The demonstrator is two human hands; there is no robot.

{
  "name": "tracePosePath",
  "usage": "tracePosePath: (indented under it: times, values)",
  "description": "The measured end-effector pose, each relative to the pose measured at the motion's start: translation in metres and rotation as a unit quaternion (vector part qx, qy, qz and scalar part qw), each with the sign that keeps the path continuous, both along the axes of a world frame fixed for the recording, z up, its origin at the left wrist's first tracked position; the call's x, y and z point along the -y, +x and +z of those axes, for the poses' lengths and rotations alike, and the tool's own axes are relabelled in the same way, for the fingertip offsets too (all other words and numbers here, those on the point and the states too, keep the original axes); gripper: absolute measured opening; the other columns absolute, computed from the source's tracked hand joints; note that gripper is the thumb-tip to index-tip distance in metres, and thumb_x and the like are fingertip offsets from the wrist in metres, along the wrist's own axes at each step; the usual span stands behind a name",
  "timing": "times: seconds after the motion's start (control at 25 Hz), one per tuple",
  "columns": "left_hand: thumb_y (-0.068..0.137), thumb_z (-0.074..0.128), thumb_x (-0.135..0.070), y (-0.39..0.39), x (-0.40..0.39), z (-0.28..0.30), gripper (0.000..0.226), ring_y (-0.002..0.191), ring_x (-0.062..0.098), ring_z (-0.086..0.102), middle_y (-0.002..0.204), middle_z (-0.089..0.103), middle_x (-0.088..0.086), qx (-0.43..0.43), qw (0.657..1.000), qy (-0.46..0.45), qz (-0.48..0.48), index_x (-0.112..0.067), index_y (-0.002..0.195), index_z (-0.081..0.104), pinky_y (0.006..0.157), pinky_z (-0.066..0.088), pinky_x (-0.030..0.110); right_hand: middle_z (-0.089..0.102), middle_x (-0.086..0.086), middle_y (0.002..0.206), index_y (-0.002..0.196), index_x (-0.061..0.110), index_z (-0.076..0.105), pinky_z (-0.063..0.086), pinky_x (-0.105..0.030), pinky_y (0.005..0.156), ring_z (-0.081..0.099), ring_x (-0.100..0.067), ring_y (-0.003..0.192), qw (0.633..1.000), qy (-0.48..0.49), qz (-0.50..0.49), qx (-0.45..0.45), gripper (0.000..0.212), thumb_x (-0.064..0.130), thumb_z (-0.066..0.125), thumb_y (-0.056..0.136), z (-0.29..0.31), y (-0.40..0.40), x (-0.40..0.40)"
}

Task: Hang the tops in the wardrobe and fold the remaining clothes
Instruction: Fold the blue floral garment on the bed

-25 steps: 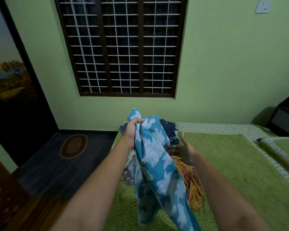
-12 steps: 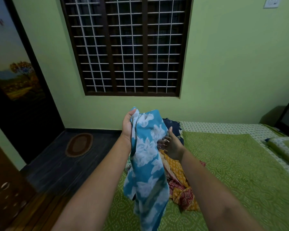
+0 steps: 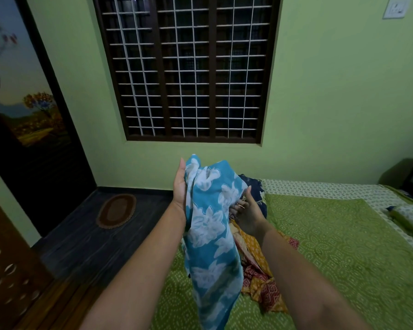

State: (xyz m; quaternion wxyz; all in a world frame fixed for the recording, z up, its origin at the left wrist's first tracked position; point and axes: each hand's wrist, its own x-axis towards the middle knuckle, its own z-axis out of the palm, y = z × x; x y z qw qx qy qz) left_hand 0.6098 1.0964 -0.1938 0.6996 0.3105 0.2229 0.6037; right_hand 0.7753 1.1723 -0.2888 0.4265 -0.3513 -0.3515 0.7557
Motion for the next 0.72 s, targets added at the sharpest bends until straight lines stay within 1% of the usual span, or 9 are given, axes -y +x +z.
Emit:
tracePosePath:
  times: [0.04, 0.12, 0.2, 0.28, 0.44, 0.52, 0.6, 0.68, 0.72]
  values:
    - [0.072, 0.057, -0.071, 0.001, 0.000, 0.000, 0.085, 0.119, 0.034, 0.052, 0.127, 0.058, 0.020, -0.003, 1.000, 0.007, -0.006, -0.001, 0.120, 0.064, 0.111, 0.029, 0.050, 0.039, 0.000, 0.073, 0.092, 0.022, 0.065, 0.032, -0.027, 0.064, 0.040, -0.014, 0.068, 1.000, -0.003, -0.001, 0.019, 0.061, 0.077, 0.047, 0.075, -0.003, 0.001, 0.000]
    - [0.074, 0.050, -0.075, 0.003, -0.002, -0.003, 0.093, 0.122, 0.035, 0.047, 0.133, 0.051, 0.021, -0.003, 1.000, 0.004, -0.013, 0.000, 0.129, 0.055, 0.113, 0.026, 0.051, 0.059, -0.002, 0.097, 0.113, 0.021, 0.062, 0.039, -0.030, 0.074, 0.053, -0.018, 0.087, 0.999, 0.000, -0.003, 0.047, 0.067, 0.075, 0.040, 0.081, -0.010, 0.004, 0.000]
    - [0.077, 0.040, -0.076, 0.005, -0.004, -0.006, 0.093, 0.117, 0.034, 0.053, 0.128, 0.055, 0.021, 0.008, 1.000, -0.008, -0.007, 0.001, 0.125, 0.058, 0.107, 0.032, 0.050, 0.064, -0.005, 0.116, 0.123, 0.021, 0.060, 0.044, -0.034, 0.085, 0.058, -0.021, 0.099, 1.000, 0.012, 0.021, -0.019, 0.067, 0.070, 0.043, 0.082, -0.016, 0.004, 0.000]
    - [0.077, 0.037, -0.077, 0.008, -0.006, -0.007, 0.090, 0.110, 0.033, 0.059, 0.121, 0.061, 0.020, 0.023, 1.000, -0.015, -0.005, 0.000, 0.115, 0.066, 0.104, 0.037, 0.049, 0.059, -0.007, 0.131, 0.133, 0.022, 0.054, 0.040, -0.045, 0.105, 0.056, -0.027, 0.120, 0.996, 0.002, 0.027, -0.080, 0.063, 0.064, 0.040, 0.088, -0.015, 0.007, 0.002]
    - [0.079, 0.036, -0.077, 0.003, -0.006, -0.013, 0.089, 0.109, 0.035, 0.061, 0.119, 0.063, 0.021, -0.025, 0.999, -0.041, 0.010, -0.001, 0.112, 0.068, 0.105, 0.039, 0.050, 0.054, -0.014, 0.137, 0.136, 0.018, 0.052, 0.030, -0.055, 0.111, 0.048, -0.035, 0.129, 0.997, -0.045, 0.037, -0.041, 0.062, 0.060, 0.041, 0.093, -0.023, 0.026, 0.001]
    - [0.084, 0.042, -0.072, -0.015, -0.011, -0.029, 0.082, 0.105, 0.036, 0.063, 0.117, 0.064, 0.023, -0.102, 0.988, -0.099, 0.059, -0.001, 0.120, 0.063, 0.102, 0.042, 0.050, 0.060, -0.016, 0.128, 0.130, 0.014, 0.057, 0.041, -0.052, 0.103, 0.055, -0.037, 0.120, 0.997, -0.071, 0.022, 0.018, 0.060, 0.053, 0.059, 0.084, -0.024, 0.043, 0.001]
    - [0.085, 0.058, -0.057, -0.054, -0.021, -0.068, 0.068, 0.099, 0.035, 0.065, 0.115, 0.065, 0.023, -0.190, 0.949, -0.185, 0.170, 0.000, 0.121, 0.060, 0.092, 0.050, 0.045, 0.068, -0.016, 0.114, 0.123, 0.009, 0.061, 0.052, -0.044, 0.086, 0.065, -0.033, 0.101, 0.992, -0.093, -0.031, 0.076, 0.062, 0.041, 0.072, 0.071, -0.034, 0.070, -0.001]
    - [0.080, 0.069, -0.044, -0.098, -0.017, -0.128, 0.062, 0.095, 0.033, 0.065, 0.116, 0.064, 0.025, -0.304, 0.859, -0.307, 0.276, 0.005, 0.116, 0.060, 0.090, 0.052, 0.045, 0.069, -0.017, 0.109, 0.120, 0.004, 0.061, 0.053, -0.041, 0.081, 0.066, -0.032, 0.094, 0.987, -0.120, -0.061, 0.083, 0.061, 0.032, 0.075, 0.068, -0.050, 0.097, -0.001]
    - [0.079, 0.071, -0.040, -0.116, -0.012, -0.151, 0.060, 0.096, 0.034, 0.064, 0.117, 0.063, 0.026, -0.343, 0.825, -0.341, 0.292, 0.007, 0.114, 0.060, 0.091, 0.051, 0.046, 0.068, -0.017, 0.110, 0.120, 0.003, 0.061, 0.052, -0.041, 0.082, 0.065, -0.032, 0.094, 0.986, -0.125, -0.075, 0.080, 0.061, 0.029, 0.074, 0.068, -0.054, 0.107, 0.000]
